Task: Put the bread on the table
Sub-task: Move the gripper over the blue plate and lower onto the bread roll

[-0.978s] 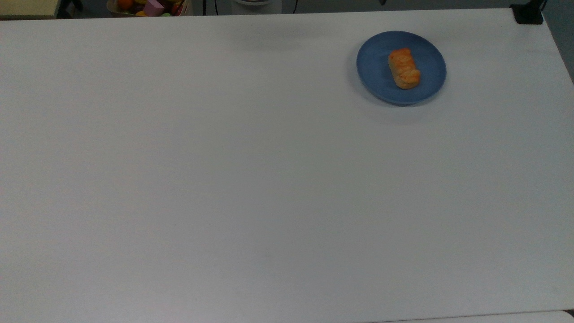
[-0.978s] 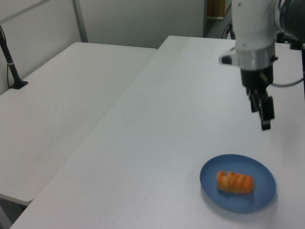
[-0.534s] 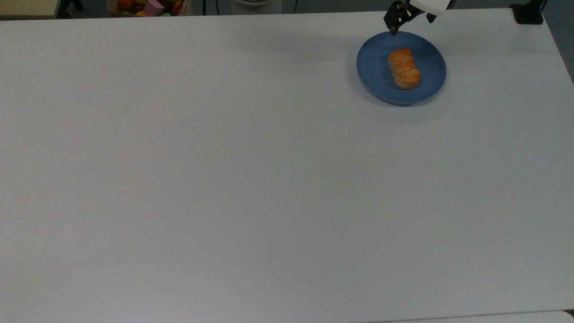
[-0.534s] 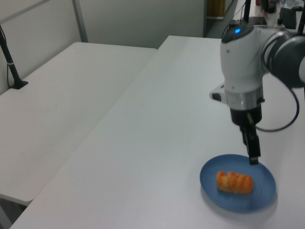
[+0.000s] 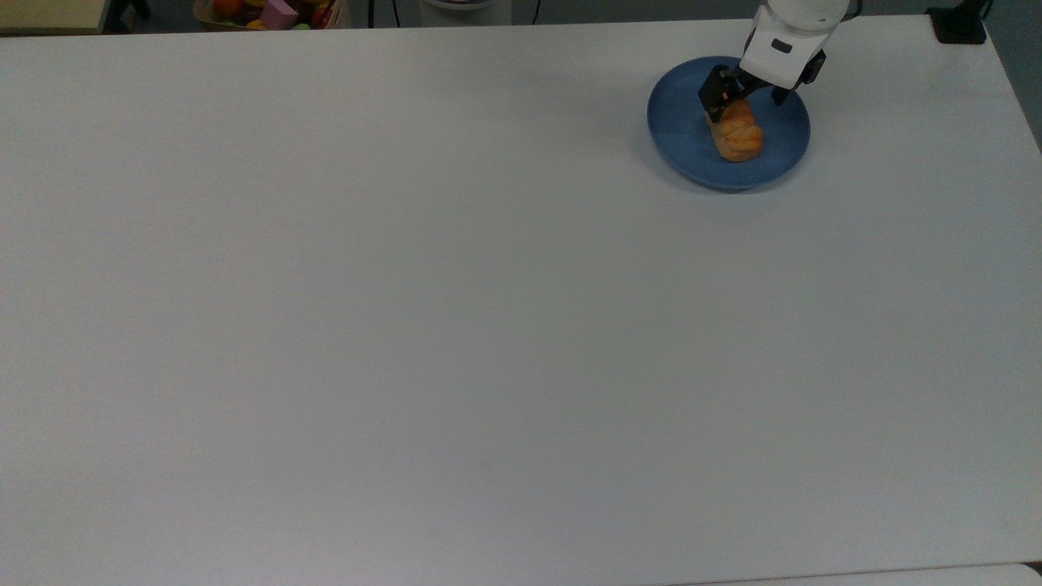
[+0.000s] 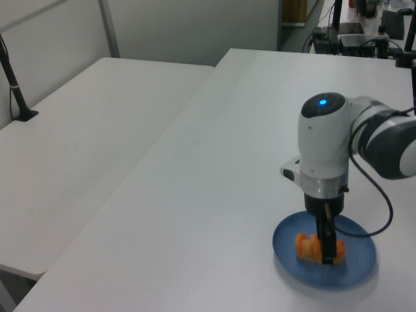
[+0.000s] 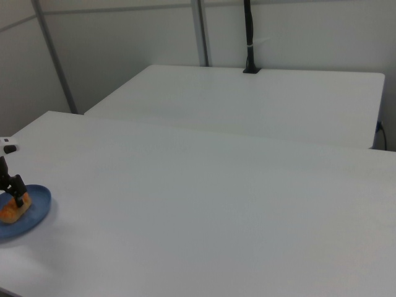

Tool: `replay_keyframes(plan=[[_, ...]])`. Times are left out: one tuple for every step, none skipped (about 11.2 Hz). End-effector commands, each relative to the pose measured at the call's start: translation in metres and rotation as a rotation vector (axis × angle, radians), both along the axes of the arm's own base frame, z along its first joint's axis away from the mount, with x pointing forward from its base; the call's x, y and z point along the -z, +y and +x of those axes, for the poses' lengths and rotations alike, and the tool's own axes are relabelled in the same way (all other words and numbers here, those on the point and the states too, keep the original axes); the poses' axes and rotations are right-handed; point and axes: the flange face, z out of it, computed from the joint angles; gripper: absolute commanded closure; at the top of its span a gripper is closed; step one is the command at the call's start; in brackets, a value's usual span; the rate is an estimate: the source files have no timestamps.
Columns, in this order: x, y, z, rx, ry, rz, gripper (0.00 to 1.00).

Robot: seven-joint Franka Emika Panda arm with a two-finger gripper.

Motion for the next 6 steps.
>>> replay_keyframes(plan=[[0.0186,-0.0006,0.0004,0.031,-0.061,-0.012,0.00],[0.0209,-0.0020,0.0005,0.029,-0.062,-0.019,0.07],[0.0228,-0.0036,0.0002,0.030,-0.059,-0.022,0.21],[0.0230,-0.0044,0.0007,0.033,-0.058,-0.024,0.37],[0.0224,-0.0053,0.0010,0.037,-0.055,-0.025,0.54],[0.0193,-0.0059,0.0019,0.038,-0.058,-0.024,0.66]])
